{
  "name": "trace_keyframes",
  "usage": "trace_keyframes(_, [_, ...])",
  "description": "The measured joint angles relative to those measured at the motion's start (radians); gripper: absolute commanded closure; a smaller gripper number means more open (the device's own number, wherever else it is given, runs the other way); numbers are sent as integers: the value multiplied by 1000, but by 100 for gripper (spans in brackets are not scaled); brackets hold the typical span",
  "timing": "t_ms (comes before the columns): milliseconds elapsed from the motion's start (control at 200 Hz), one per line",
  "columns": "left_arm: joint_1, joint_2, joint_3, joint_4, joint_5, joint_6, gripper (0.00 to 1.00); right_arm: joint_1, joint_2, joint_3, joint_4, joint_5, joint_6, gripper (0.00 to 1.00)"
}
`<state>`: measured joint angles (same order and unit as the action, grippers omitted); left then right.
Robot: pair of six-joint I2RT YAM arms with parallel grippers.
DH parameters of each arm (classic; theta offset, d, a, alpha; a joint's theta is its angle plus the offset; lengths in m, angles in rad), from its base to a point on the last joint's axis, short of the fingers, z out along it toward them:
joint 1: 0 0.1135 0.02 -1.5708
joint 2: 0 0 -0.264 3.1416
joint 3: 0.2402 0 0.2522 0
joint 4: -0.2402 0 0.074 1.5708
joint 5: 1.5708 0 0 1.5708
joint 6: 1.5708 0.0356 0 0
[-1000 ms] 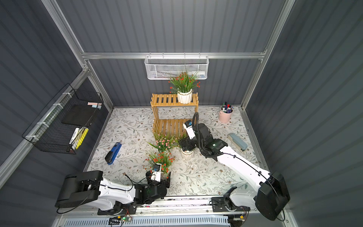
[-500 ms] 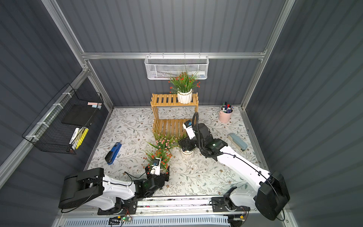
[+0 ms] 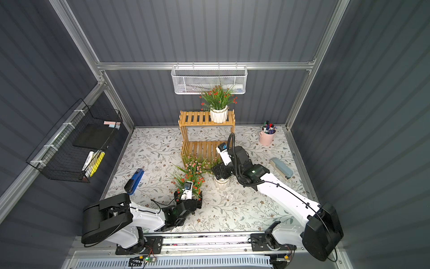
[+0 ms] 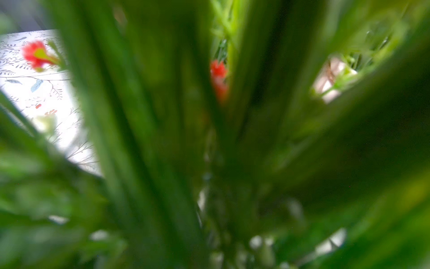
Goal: Place the baby's breath potted plants on the rack by color
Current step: Pick up the baby's breath potted plant from the center of the board.
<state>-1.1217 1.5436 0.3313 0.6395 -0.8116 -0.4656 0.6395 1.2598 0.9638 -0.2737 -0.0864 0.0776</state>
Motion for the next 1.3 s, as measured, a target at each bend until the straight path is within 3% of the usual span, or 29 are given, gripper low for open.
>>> trace_keyframes(170, [0, 0, 1, 1, -1, 6, 1, 0, 0, 0, -8, -1, 0, 1])
trace_keyframes(340, [0, -4, -2, 11, 0, 22, 14, 0, 0, 0, -11, -5, 0, 1])
trace_keyframes(805, [0, -32, -39, 17, 1, -9, 26, 0, -2, -14, -11, -2, 1, 1])
trace_keyframes(936, [0, -40, -52, 26, 0, -26, 24, 0, -5, -23, -10, 8, 1, 1])
trace_keyframes(1121, [0, -41, -52, 26, -5, -35, 6, 0, -6, -27, -11, 15, 0, 1])
trace_keyframes(1301, [0, -40, -51, 23, -15, -55, 6, 0, -16, -29, -11, 31, 0, 1])
